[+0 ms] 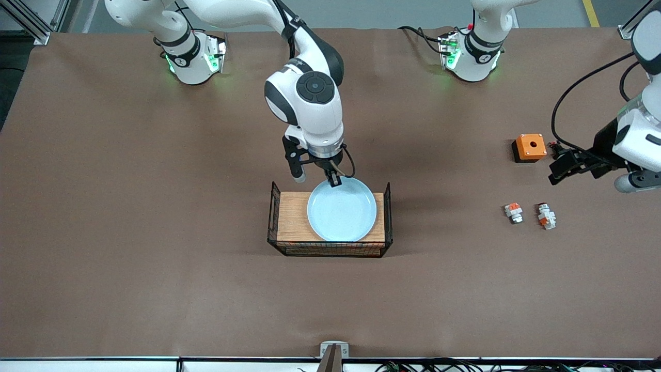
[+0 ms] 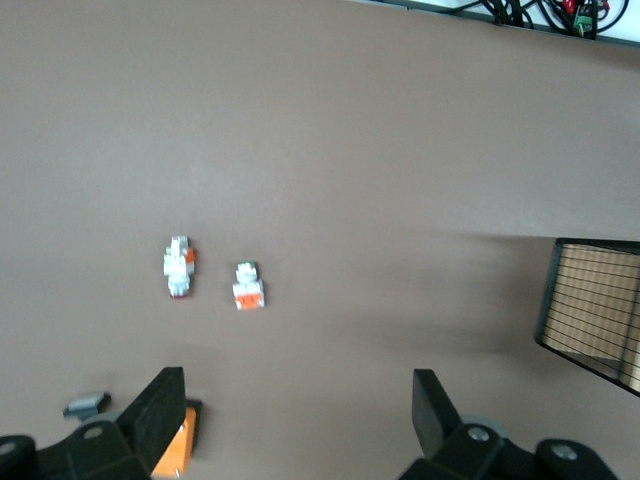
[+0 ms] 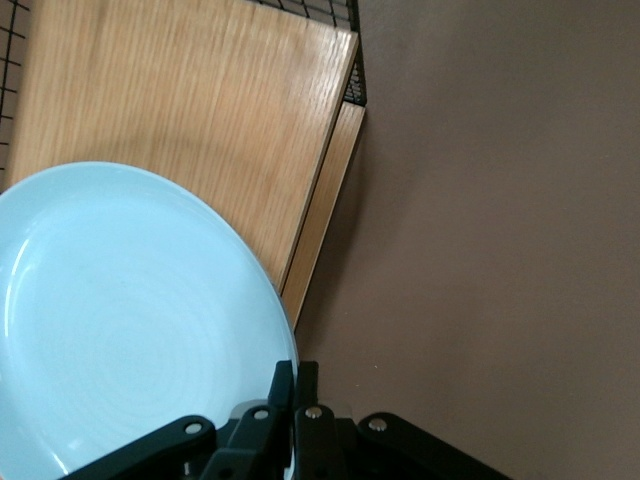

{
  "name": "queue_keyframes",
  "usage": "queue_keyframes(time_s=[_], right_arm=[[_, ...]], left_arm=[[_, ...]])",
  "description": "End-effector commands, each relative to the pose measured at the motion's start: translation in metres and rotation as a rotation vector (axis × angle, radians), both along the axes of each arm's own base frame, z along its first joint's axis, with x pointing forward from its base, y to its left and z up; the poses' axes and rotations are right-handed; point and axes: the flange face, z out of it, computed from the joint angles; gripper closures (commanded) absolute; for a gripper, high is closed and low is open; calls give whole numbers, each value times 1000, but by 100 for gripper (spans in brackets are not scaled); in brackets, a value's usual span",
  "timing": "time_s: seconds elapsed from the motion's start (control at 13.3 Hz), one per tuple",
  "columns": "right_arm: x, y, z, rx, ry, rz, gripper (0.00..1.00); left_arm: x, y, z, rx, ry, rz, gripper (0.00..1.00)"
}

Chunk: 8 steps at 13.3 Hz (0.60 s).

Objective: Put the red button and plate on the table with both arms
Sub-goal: 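Lift the plate with the right gripper while the left gripper withdraws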

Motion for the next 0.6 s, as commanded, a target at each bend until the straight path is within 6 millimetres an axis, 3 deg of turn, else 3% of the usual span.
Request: queue_keyframes(time_s=[0.0, 0.38, 0.53], right_arm=[[-5, -7, 39, -17, 19, 2, 98], [-34, -52, 144, -61, 96, 178, 99], [-27, -93, 174, -66, 139, 241, 100]], left_arm=[[-9, 2, 35, 8, 19, 24, 0], [-27, 8, 72, 13, 72, 27, 0], [-42, -1, 84, 28, 65, 15, 0]])
